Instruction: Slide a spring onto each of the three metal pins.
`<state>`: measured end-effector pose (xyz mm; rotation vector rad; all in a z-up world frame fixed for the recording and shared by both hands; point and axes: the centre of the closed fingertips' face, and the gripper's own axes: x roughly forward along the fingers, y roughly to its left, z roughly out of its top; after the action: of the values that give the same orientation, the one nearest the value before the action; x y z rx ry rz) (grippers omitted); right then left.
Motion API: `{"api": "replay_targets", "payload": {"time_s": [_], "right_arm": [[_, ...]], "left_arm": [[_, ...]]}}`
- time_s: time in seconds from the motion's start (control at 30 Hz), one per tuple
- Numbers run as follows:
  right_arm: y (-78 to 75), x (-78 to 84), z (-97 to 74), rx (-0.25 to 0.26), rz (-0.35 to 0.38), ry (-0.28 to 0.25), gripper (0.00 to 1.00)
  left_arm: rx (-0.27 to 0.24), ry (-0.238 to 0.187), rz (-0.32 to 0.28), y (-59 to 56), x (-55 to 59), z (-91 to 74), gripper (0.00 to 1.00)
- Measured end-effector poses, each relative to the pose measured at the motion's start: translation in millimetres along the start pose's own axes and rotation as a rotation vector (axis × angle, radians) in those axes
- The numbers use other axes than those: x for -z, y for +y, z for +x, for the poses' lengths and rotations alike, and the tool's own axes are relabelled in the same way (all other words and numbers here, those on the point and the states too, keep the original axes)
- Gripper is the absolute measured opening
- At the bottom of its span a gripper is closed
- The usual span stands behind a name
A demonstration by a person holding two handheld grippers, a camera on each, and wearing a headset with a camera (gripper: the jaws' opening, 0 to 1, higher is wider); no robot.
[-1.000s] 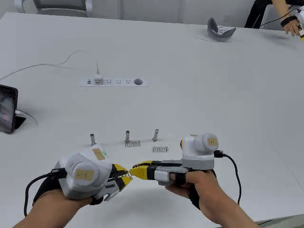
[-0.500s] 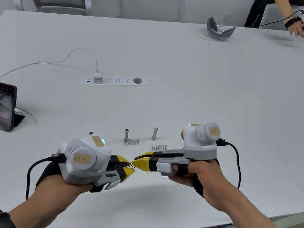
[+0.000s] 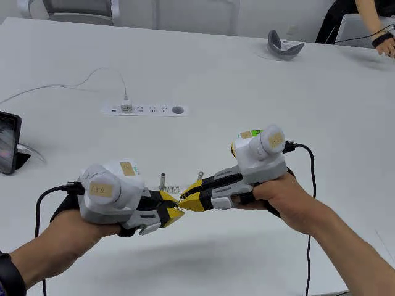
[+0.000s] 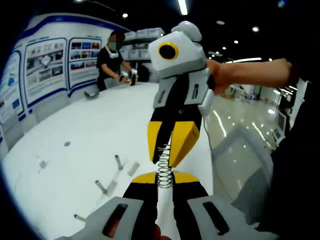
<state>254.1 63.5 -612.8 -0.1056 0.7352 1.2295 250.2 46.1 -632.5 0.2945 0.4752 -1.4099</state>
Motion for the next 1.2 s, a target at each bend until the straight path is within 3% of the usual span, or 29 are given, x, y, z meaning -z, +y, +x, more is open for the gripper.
{"api": "replay_targets", "payload": {"time_s": [0.17, 0.33, 0.63, 0.8, 0.97, 1.2], "right_arm": [[10.4, 3.7, -0.4, -0.056, -0.111, 0.120, 0.12], [14.4, 5.2, 3.8, -0.085, -0.176, 0.174, 0.12], [23.0, 10.0, 10.8, -0.128, -0.248, 0.235, 0.12], [24.1, 14.8, 13.2, -0.136, -0.273, 0.271, 0.12], [21.9, 17.9, 15.7, -0.123, -0.272, 0.271, 0.12], [18.0, 19.6, 24.7, -0.120, -0.231, 0.261, 0.12]], "left_arm": [[0.031, 0.002, 0.028, -7.0, -1.8, -2.1, 0.09], [0.046, 0.001, 0.029, -10.5, -0.3, -3.4, 0.09], [0.074, 0.019, 0.051, -16.6, 3.6, -6.2, 0.09], [0.083, 0.015, 0.031, -18.8, 8.1, -4.1, 0.10], [0.065, 0.004, 0.053, -19.0, 12.2, -2.3, 0.11], [0.014, -0.020, -0.013, -14.8, 22.8, -6.4, 0.16]]}}
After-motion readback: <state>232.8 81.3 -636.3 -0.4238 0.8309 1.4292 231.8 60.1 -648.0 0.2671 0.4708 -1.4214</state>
